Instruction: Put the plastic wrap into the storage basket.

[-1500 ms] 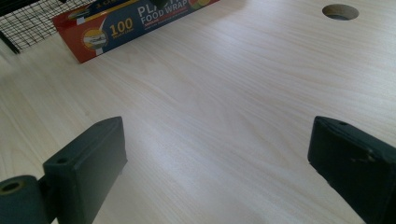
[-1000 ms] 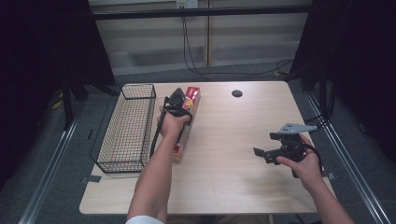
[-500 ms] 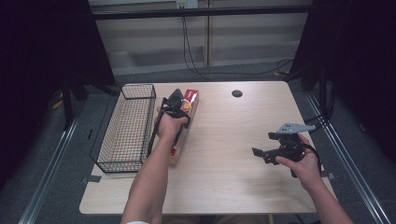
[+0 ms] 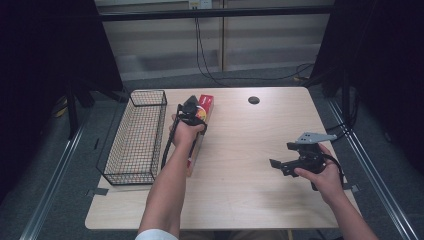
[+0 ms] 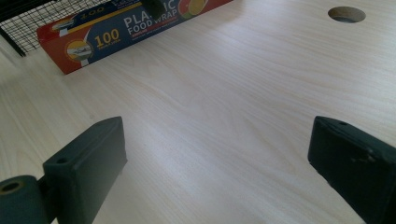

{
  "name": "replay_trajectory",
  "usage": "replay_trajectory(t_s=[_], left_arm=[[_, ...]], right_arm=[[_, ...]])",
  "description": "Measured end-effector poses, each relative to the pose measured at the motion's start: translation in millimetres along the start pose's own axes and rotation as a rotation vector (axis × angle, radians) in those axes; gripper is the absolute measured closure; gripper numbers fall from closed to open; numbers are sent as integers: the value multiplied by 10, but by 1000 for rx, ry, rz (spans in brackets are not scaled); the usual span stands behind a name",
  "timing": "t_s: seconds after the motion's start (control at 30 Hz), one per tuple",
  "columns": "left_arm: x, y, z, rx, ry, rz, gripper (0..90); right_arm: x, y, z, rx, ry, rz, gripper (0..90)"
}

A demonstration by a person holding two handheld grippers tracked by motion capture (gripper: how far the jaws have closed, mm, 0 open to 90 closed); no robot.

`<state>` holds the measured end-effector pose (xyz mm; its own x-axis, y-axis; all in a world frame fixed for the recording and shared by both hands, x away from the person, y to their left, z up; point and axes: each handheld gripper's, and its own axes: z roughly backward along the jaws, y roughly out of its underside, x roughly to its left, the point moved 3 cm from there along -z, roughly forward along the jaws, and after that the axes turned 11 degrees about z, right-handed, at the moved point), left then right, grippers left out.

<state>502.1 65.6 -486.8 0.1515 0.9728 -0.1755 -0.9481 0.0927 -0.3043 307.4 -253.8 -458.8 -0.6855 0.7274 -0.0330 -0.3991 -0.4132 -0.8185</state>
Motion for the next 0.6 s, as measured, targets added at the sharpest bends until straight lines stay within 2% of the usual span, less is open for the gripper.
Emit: replay_trajectory(t_s=[0.03,0.07,0.17,0.27,0.33,0.43,0.6], left_arm=[[0,0,0,0,0,0,400],[-13,-6,9,6,-18,-9,411],[-35,8,33,36,-25,13,431],[-23,23,95,53,36,43,437],[-8,30,162,66,20,36,438],[59,34,277,62,31,65,439],[157,45,489,46,30,73,442]], right_arm=[[0,0,0,0,0,0,40],[-4,-1,3,-3,1,-3,41],[-11,-1,7,-6,2,-3,40],[-15,0,8,-8,5,-5,40],[-21,3,4,-6,3,-10,41],[-19,-4,0,-9,2,-6,40],[-6,-20,-5,-11,4,-4,40]])
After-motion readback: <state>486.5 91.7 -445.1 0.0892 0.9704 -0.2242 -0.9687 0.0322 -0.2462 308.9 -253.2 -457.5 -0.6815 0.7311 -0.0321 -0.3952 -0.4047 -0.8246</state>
